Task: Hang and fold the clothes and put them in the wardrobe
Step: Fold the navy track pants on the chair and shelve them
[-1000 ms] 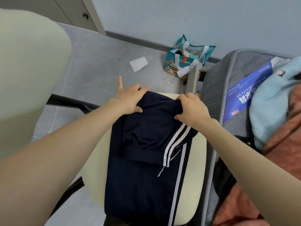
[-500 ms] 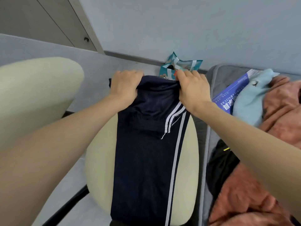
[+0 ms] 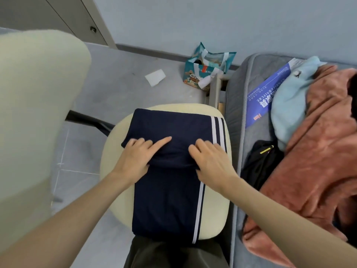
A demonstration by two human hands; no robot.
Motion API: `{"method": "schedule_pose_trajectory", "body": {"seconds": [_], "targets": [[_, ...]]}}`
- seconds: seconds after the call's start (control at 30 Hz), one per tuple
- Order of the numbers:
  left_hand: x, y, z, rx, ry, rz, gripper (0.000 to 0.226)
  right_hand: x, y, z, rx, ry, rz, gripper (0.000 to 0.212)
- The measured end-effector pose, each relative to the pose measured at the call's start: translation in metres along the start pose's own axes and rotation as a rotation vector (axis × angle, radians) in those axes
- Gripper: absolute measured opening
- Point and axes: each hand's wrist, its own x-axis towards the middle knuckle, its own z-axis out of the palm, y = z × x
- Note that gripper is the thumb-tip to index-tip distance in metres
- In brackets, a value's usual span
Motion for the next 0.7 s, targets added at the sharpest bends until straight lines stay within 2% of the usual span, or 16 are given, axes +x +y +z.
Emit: {"method": "schedule_pose_trajectory", "body": {"seconds": [0.1,0.2,0.3,0.33,0.37,0.43,0.47,0.5,0.53,0.6,0.63,0.7], "targets": [[-0.017,0.008,0.016,0.032,-0.195,-0.027,0.110,-0.012,-0.013,0.026,0.014,-0.122,0.008,0.039],[-0.023,0.011,0.024,-0.062,-0.318,-0.044,0.109,-0.016,-0.017,0.034,0.059,-0.173,0.038,0.031],[-0.024,0.013,0.020,-0.200,-0.407,-0.060,0.092,-0.014,-0.014,0.029,0.067,-0.324,0.002,0.028],[-0.023,0.014,0.017,-0.221,-0.361,-0.061,0.080,-0.012,-0.012,0.025,0.104,-0.347,-0.005,0.026],[-0.021,0.015,0.014,-0.233,-0.239,-0.056,0.065,-0.010,-0.012,0.020,0.166,-0.306,0.004,0.023],[-0.013,0.020,0.010,-0.226,0.105,-0.063,0.042,-0.004,-0.011,0.016,0.251,0.006,0.041,0.018],[-0.006,0.024,0.009,-0.200,0.240,-0.086,0.041,-0.001,-0.012,0.017,0.237,0.162,0.072,0.024],[0.002,0.027,0.010,-0.178,0.299,-0.120,0.047,0.004,-0.013,0.018,0.215,0.240,0.110,0.039],[0.010,0.029,0.011,-0.171,0.258,-0.153,0.056,0.007,-0.012,0.022,0.192,0.208,0.142,0.058],[0.018,0.032,0.024,-0.187,0.013,-0.221,0.073,0.011,-0.007,0.036,0.144,-0.011,0.165,0.091],[0.019,0.030,0.036,-0.177,-0.123,-0.241,0.078,0.011,-0.002,0.046,0.107,-0.106,0.163,0.102],[0.014,0.024,0.056,-0.198,-0.299,-0.265,0.083,0.008,0.010,0.064,0.069,-0.193,0.158,0.115]]}}
